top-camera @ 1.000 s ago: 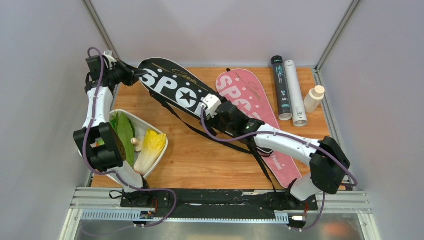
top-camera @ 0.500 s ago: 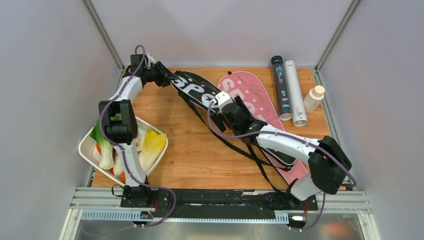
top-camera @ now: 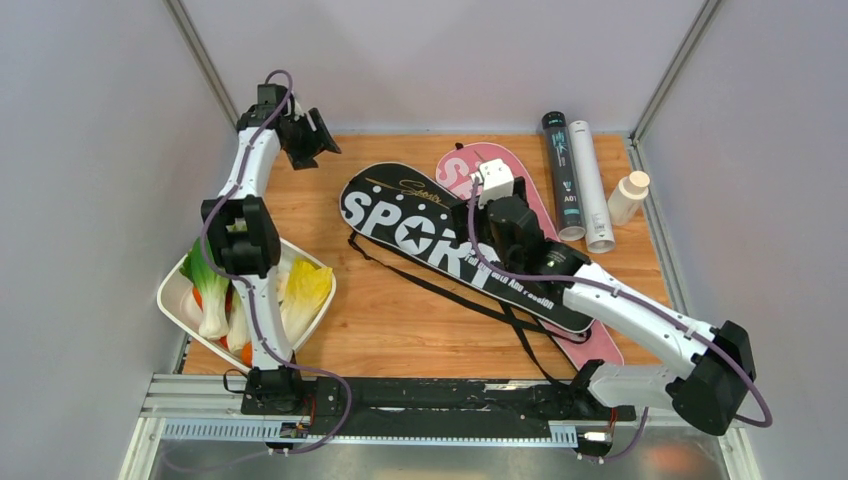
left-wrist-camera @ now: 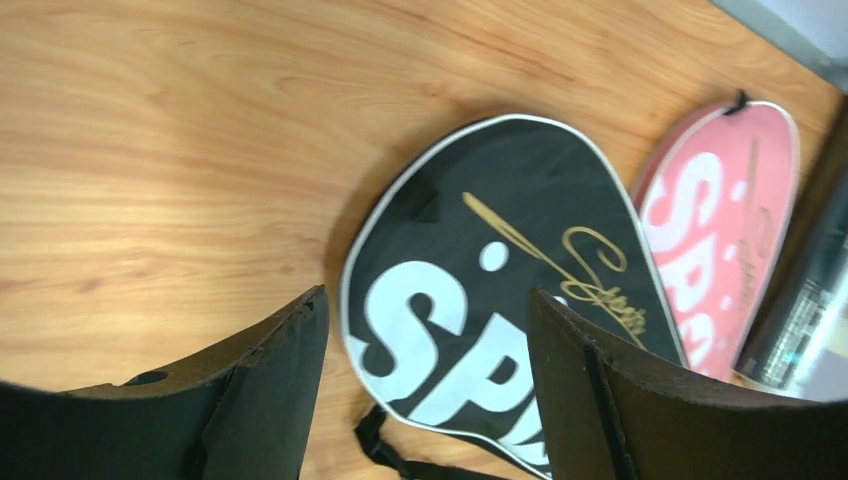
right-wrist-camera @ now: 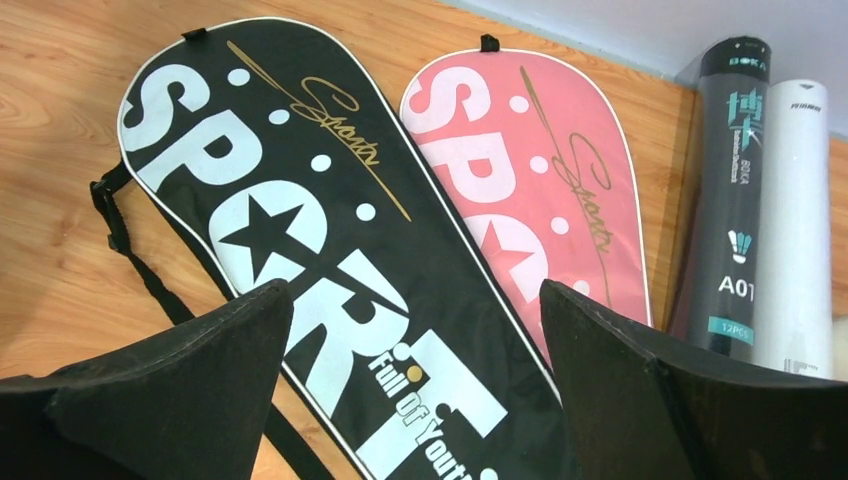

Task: Pack up the badminton gear
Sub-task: Place the racket bag at the center of the board, then reset both arms

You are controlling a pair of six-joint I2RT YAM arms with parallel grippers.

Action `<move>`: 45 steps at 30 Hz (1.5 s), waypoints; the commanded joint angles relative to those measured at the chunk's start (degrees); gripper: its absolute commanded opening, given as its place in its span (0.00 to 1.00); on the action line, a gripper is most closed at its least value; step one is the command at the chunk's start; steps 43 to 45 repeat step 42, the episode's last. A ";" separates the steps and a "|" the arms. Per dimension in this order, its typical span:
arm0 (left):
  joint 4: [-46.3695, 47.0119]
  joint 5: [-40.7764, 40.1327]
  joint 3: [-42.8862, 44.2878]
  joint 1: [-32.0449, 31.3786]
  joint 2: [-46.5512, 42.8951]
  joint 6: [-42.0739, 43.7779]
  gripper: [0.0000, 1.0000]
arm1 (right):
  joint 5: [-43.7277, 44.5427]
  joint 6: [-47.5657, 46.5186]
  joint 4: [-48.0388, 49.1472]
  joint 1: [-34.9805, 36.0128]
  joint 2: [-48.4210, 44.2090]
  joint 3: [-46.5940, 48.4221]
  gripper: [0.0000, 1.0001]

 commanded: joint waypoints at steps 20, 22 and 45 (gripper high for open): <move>35.08 18.32 -44.39 -17.42 -55.22 -0.32 0.79 | -1.58 24.22 -19.20 -0.13 -21.92 4.91 1.00; 43.99 19.79 -52.78 -18.49 -60.13 -4.50 0.79 | -2.08 24.03 -19.23 -0.13 -23.68 4.67 1.00; 43.72 13.57 -69.34 -20.29 -77.33 -0.58 0.85 | -2.61 25.88 -18.97 -0.09 -28.18 1.90 1.00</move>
